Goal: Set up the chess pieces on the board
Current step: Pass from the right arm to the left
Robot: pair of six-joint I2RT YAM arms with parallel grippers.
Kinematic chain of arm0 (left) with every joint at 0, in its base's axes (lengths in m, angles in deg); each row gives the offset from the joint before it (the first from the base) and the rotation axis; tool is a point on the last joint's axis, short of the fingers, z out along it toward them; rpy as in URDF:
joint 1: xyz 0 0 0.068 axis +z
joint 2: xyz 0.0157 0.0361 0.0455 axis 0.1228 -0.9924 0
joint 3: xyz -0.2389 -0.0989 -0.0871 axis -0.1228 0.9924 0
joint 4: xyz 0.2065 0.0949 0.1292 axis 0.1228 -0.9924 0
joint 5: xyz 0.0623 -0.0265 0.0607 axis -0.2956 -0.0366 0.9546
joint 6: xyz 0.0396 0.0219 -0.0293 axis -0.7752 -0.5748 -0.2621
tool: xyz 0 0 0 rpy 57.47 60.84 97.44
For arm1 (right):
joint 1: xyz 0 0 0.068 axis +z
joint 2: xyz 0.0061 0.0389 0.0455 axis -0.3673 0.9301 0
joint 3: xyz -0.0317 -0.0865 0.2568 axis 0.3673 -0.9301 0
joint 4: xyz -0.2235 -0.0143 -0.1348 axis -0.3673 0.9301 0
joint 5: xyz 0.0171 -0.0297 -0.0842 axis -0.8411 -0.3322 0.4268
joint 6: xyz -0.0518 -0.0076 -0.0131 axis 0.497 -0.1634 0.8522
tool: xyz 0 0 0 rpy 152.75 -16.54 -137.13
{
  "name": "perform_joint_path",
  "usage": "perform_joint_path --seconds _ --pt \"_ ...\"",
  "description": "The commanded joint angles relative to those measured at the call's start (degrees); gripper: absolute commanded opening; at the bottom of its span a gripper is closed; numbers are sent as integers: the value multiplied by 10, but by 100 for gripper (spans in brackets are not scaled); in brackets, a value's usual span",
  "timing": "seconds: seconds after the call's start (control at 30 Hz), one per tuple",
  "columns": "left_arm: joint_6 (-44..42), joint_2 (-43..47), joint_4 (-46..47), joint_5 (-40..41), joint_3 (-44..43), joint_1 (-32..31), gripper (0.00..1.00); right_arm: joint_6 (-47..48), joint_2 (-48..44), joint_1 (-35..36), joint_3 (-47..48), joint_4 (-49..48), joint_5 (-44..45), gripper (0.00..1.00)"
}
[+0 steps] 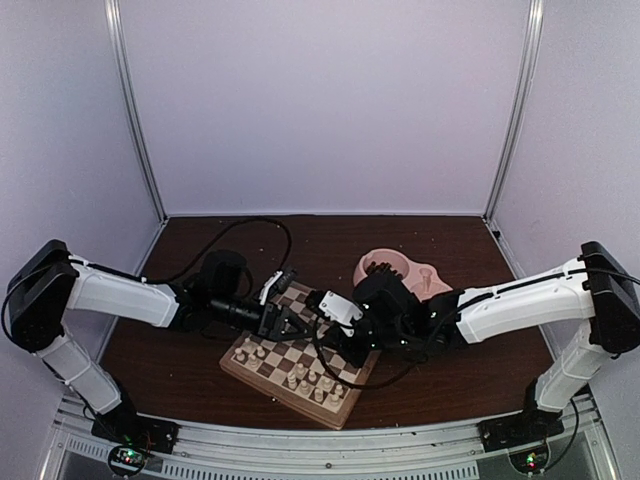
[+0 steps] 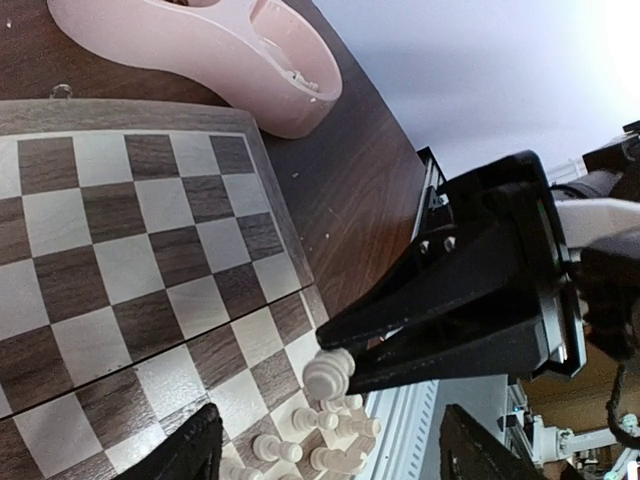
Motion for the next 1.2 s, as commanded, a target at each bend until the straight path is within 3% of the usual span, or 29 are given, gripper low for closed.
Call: perform_joint_path --seconds 0.0,0.23,0.6,0.8,1.0,1.17 --pt "49 -27 89 -44 -7 -1 73 29 -13 22 1 -9 35 6" --pt "86 -63 141 -75 -10 -1 57 39 -7 38 6 -7 55 5" --pt "115 -84 172 -95 -10 -1 47 42 -7 44 6 -10 81 4" --pt "119 -96 172 -101 -16 -4 49 40 -13 43 0 -19 92 4" --pt "116 -102 166 -107 -24 -10 42 41 -9 43 2 -19 94 4" --pt "112 -102 165 -108 -26 -11 26 41 -8 43 2 -19 97 4"
